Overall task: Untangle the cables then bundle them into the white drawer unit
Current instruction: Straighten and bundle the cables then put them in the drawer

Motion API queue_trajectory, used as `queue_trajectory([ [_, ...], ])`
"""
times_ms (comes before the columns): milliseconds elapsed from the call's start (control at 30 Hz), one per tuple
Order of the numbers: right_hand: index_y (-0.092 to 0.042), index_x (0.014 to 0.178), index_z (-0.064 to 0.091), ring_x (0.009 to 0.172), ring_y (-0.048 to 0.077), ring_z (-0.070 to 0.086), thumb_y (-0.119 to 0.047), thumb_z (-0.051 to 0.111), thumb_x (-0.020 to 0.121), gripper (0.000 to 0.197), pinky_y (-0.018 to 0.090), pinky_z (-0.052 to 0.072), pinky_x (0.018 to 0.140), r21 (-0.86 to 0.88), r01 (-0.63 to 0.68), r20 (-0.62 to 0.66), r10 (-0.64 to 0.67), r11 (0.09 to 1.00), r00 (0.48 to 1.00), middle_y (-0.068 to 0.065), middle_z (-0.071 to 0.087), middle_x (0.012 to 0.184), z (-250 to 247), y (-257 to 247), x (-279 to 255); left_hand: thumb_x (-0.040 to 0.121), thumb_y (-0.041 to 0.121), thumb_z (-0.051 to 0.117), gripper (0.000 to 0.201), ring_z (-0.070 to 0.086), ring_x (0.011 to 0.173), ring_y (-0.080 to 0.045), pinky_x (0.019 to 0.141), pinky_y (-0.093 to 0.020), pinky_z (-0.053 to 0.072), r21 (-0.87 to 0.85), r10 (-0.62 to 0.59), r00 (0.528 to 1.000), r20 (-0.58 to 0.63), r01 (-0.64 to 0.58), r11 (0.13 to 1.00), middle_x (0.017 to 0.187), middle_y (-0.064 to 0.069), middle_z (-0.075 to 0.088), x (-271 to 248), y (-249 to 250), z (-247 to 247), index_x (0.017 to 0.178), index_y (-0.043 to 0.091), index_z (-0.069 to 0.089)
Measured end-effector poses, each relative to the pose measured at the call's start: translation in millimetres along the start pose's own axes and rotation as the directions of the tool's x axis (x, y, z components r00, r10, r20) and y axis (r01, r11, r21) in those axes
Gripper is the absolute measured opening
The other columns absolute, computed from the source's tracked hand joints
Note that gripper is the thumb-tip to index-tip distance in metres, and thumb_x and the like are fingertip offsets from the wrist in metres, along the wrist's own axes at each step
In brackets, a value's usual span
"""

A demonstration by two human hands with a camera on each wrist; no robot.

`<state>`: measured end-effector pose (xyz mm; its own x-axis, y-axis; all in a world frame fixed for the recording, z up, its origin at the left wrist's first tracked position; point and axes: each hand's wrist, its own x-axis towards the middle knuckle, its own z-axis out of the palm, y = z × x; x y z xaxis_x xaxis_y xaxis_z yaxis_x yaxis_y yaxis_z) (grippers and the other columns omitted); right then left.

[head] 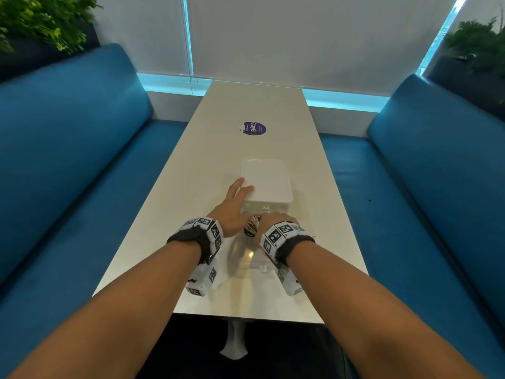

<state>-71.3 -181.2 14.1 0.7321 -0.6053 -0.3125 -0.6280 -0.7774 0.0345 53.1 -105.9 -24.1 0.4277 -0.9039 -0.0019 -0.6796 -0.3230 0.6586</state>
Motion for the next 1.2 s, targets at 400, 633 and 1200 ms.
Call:
queue_trajectory([
  [400,-0.025,0.073,0.052,0.072,0.02,0.058,-0.042,0.06,0.087,0.024,0.03,0.05,0.068,0.278,0.044,0.16,-0.091,0.96,0.983,-0.001,0.057,0.072,-14.6,18.0,-11.5,0.074,0.004,0.08,0.071,0.062,0.087,-0.038,0.062,-0.044,0.053,0.315,-0.015,0.982,-0.189,0.075,0.946,0.155,-0.003,0.01,6.6,16.5,17.7,0.126,0.02,0.033],
  [633,-0.012,0.115,0.062,0.093,0.023,0.064,-0.022,0.055,0.098,0.021,0.034,0.054,0.078,0.048,0.132,0.154,-0.138,0.99,0.978,0.007,0.067,0.108,3.4,-4.5,-1.7,0.088,-0.001,0.061,0.073,0.062,0.105,-0.037,0.083,-0.042,0.053,0.225,0.001,0.99,-0.144,0.032,0.974,0.166,0.001,-0.004,0.5,4.6,18.6,0.15,0.016,0.028],
  [1200,-0.002,0.127,0.053,0.117,0.032,0.05,-0.023,0.042,0.103,0.034,0.038,0.042,0.099,0.026,-0.026,-0.103,0.029,0.999,0.994,0.016,0.054,0.128,35.8,-9.2,10.4,0.078,0.018,0.079,0.107,0.066,0.091,-0.024,0.073,-0.032,0.055,0.073,0.009,1.0,0.027,-0.011,0.997,0.159,0.025,-0.022,-6.2,-7.1,3.0,0.157,0.033,0.009],
])
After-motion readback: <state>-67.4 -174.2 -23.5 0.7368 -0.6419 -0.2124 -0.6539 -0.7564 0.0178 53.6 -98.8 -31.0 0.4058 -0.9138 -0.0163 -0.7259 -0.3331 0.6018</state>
